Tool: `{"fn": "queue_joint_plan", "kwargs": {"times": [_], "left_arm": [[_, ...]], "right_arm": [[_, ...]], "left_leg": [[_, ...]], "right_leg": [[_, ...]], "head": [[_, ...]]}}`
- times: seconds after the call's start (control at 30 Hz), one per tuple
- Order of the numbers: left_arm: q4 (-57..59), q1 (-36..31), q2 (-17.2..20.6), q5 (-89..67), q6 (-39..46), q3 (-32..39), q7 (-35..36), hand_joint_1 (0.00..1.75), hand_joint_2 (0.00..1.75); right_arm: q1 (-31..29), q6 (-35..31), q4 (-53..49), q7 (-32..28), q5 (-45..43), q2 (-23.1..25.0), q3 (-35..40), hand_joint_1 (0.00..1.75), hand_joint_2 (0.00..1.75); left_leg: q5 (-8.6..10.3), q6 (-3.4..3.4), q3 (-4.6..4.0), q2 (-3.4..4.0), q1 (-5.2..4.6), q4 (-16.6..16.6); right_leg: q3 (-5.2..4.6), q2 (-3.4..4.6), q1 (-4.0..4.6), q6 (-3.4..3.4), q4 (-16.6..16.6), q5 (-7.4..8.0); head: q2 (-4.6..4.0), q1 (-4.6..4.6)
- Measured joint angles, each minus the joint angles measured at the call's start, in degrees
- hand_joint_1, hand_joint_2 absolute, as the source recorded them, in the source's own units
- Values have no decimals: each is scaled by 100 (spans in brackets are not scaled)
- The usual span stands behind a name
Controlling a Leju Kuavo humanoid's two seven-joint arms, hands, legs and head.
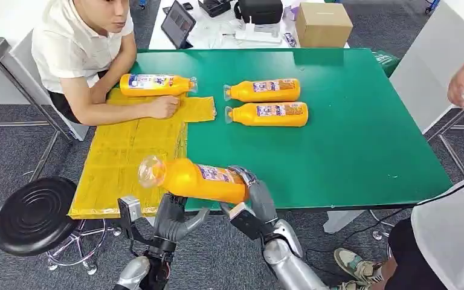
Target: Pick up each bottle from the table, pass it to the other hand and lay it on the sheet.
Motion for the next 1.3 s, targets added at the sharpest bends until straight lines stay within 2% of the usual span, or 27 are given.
{"fn": "queue_joint_plan", "kwargs": {"times": [0.27,0.7,0.73,1.1,1.3], "left_arm": [[-352,-4,7,777,-339,-125,151,0,175],[-501,1,22,899,-326,-118,77,3,175],[-501,1,22,899,-326,-118,77,175,175],[-497,-10,24,734,-182,-118,-15,175,175],[-492,-83,24,307,46,-166,-283,175,175]], "right_arm": [[-129,-46,508,-94,-173,164,221,175,175],[-150,-39,794,-111,-103,302,404,175,175],[-151,-37,800,-112,-103,302,409,173,175],[-186,-37,866,-109,-103,317,490,175,175],[-205,-9,833,-50,-155,326,590,162,175]], "left_leg": [[0,0,-1,-1,1,0],[0,0,0,0,1,0],[0,0,0,0,1,0],[0,0,0,0,0,0],[0,0,0,0,1,0]], "right_leg": [[0,0,0,0,0,0],[-1,0,0,0,0,0],[-1,0,0,0,0,0],[-1,0,0,0,0,0],[-1,0,0,0,0,0]], "head": [[0,0],[0,0],[0,0],[0,0],[0,0]]}}
